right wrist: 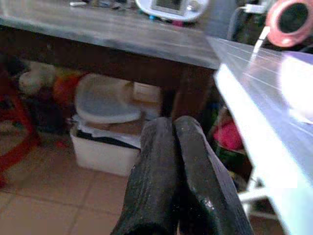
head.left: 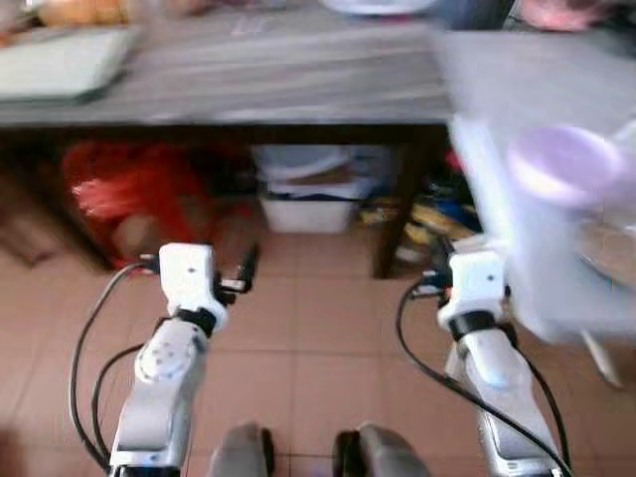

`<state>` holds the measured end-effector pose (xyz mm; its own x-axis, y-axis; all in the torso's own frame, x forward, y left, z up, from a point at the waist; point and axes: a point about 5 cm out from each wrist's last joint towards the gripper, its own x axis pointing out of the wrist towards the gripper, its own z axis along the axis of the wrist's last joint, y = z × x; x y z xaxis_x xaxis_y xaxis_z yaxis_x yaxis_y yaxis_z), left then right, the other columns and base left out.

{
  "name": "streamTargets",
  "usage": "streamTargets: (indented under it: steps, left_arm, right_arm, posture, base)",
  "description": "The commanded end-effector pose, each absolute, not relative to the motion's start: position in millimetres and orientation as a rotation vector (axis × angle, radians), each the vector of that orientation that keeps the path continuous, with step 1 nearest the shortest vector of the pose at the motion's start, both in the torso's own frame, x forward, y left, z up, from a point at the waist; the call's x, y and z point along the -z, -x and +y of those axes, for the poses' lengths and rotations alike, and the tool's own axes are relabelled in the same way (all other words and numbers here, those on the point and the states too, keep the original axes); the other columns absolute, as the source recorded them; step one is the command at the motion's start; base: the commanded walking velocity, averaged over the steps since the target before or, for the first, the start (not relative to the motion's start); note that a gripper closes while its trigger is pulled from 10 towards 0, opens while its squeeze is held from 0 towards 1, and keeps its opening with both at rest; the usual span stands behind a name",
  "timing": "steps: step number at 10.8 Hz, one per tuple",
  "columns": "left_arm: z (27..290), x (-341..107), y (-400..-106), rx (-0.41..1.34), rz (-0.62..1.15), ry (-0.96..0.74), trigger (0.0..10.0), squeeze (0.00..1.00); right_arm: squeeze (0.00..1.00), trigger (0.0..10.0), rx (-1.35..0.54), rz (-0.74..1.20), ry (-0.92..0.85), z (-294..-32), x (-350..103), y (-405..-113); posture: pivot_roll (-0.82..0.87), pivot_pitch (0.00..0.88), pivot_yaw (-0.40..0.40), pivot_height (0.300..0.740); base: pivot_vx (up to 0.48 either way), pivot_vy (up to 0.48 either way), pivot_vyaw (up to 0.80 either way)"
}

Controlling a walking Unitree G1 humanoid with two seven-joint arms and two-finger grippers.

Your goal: Setting the table

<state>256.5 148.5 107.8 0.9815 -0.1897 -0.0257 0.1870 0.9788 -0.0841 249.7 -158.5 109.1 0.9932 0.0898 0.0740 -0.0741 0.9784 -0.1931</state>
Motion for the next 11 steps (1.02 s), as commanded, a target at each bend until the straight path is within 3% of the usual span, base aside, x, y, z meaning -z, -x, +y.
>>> streamTargets:
  steps: [1,4,11]
  left_arm:
    - [156,-108,-251,0.153,0.039,0.076,10.0,0.00]
    - [158,-105,-244,0.133,0.056,0.090,10.0,0.00]
    - [151,-110,-245,0.151,0.051,0.098,10.0,0.00]
  right_arm:
    - [0.00,10.0,-0.106,-0.121,0.201,-152,-118,-248]
    - [0.00,10.0,-0.120,-0.184,0.284,-153,-130,-245]
    - [0.00,10.0,-0.077,-0.177,0.297,-156,-132,-250]
  posture:
    - [-0.07,0.146,0.027,0.740]
    - [-0.07,0.148,0.018,0.740]
    - [-0.07,0.142,0.022,0.740]
  base:
    - [0.000,0.000,0.00]
    - [0.000,0.000,0.00]
    - [0.000,-0.386,0.00]
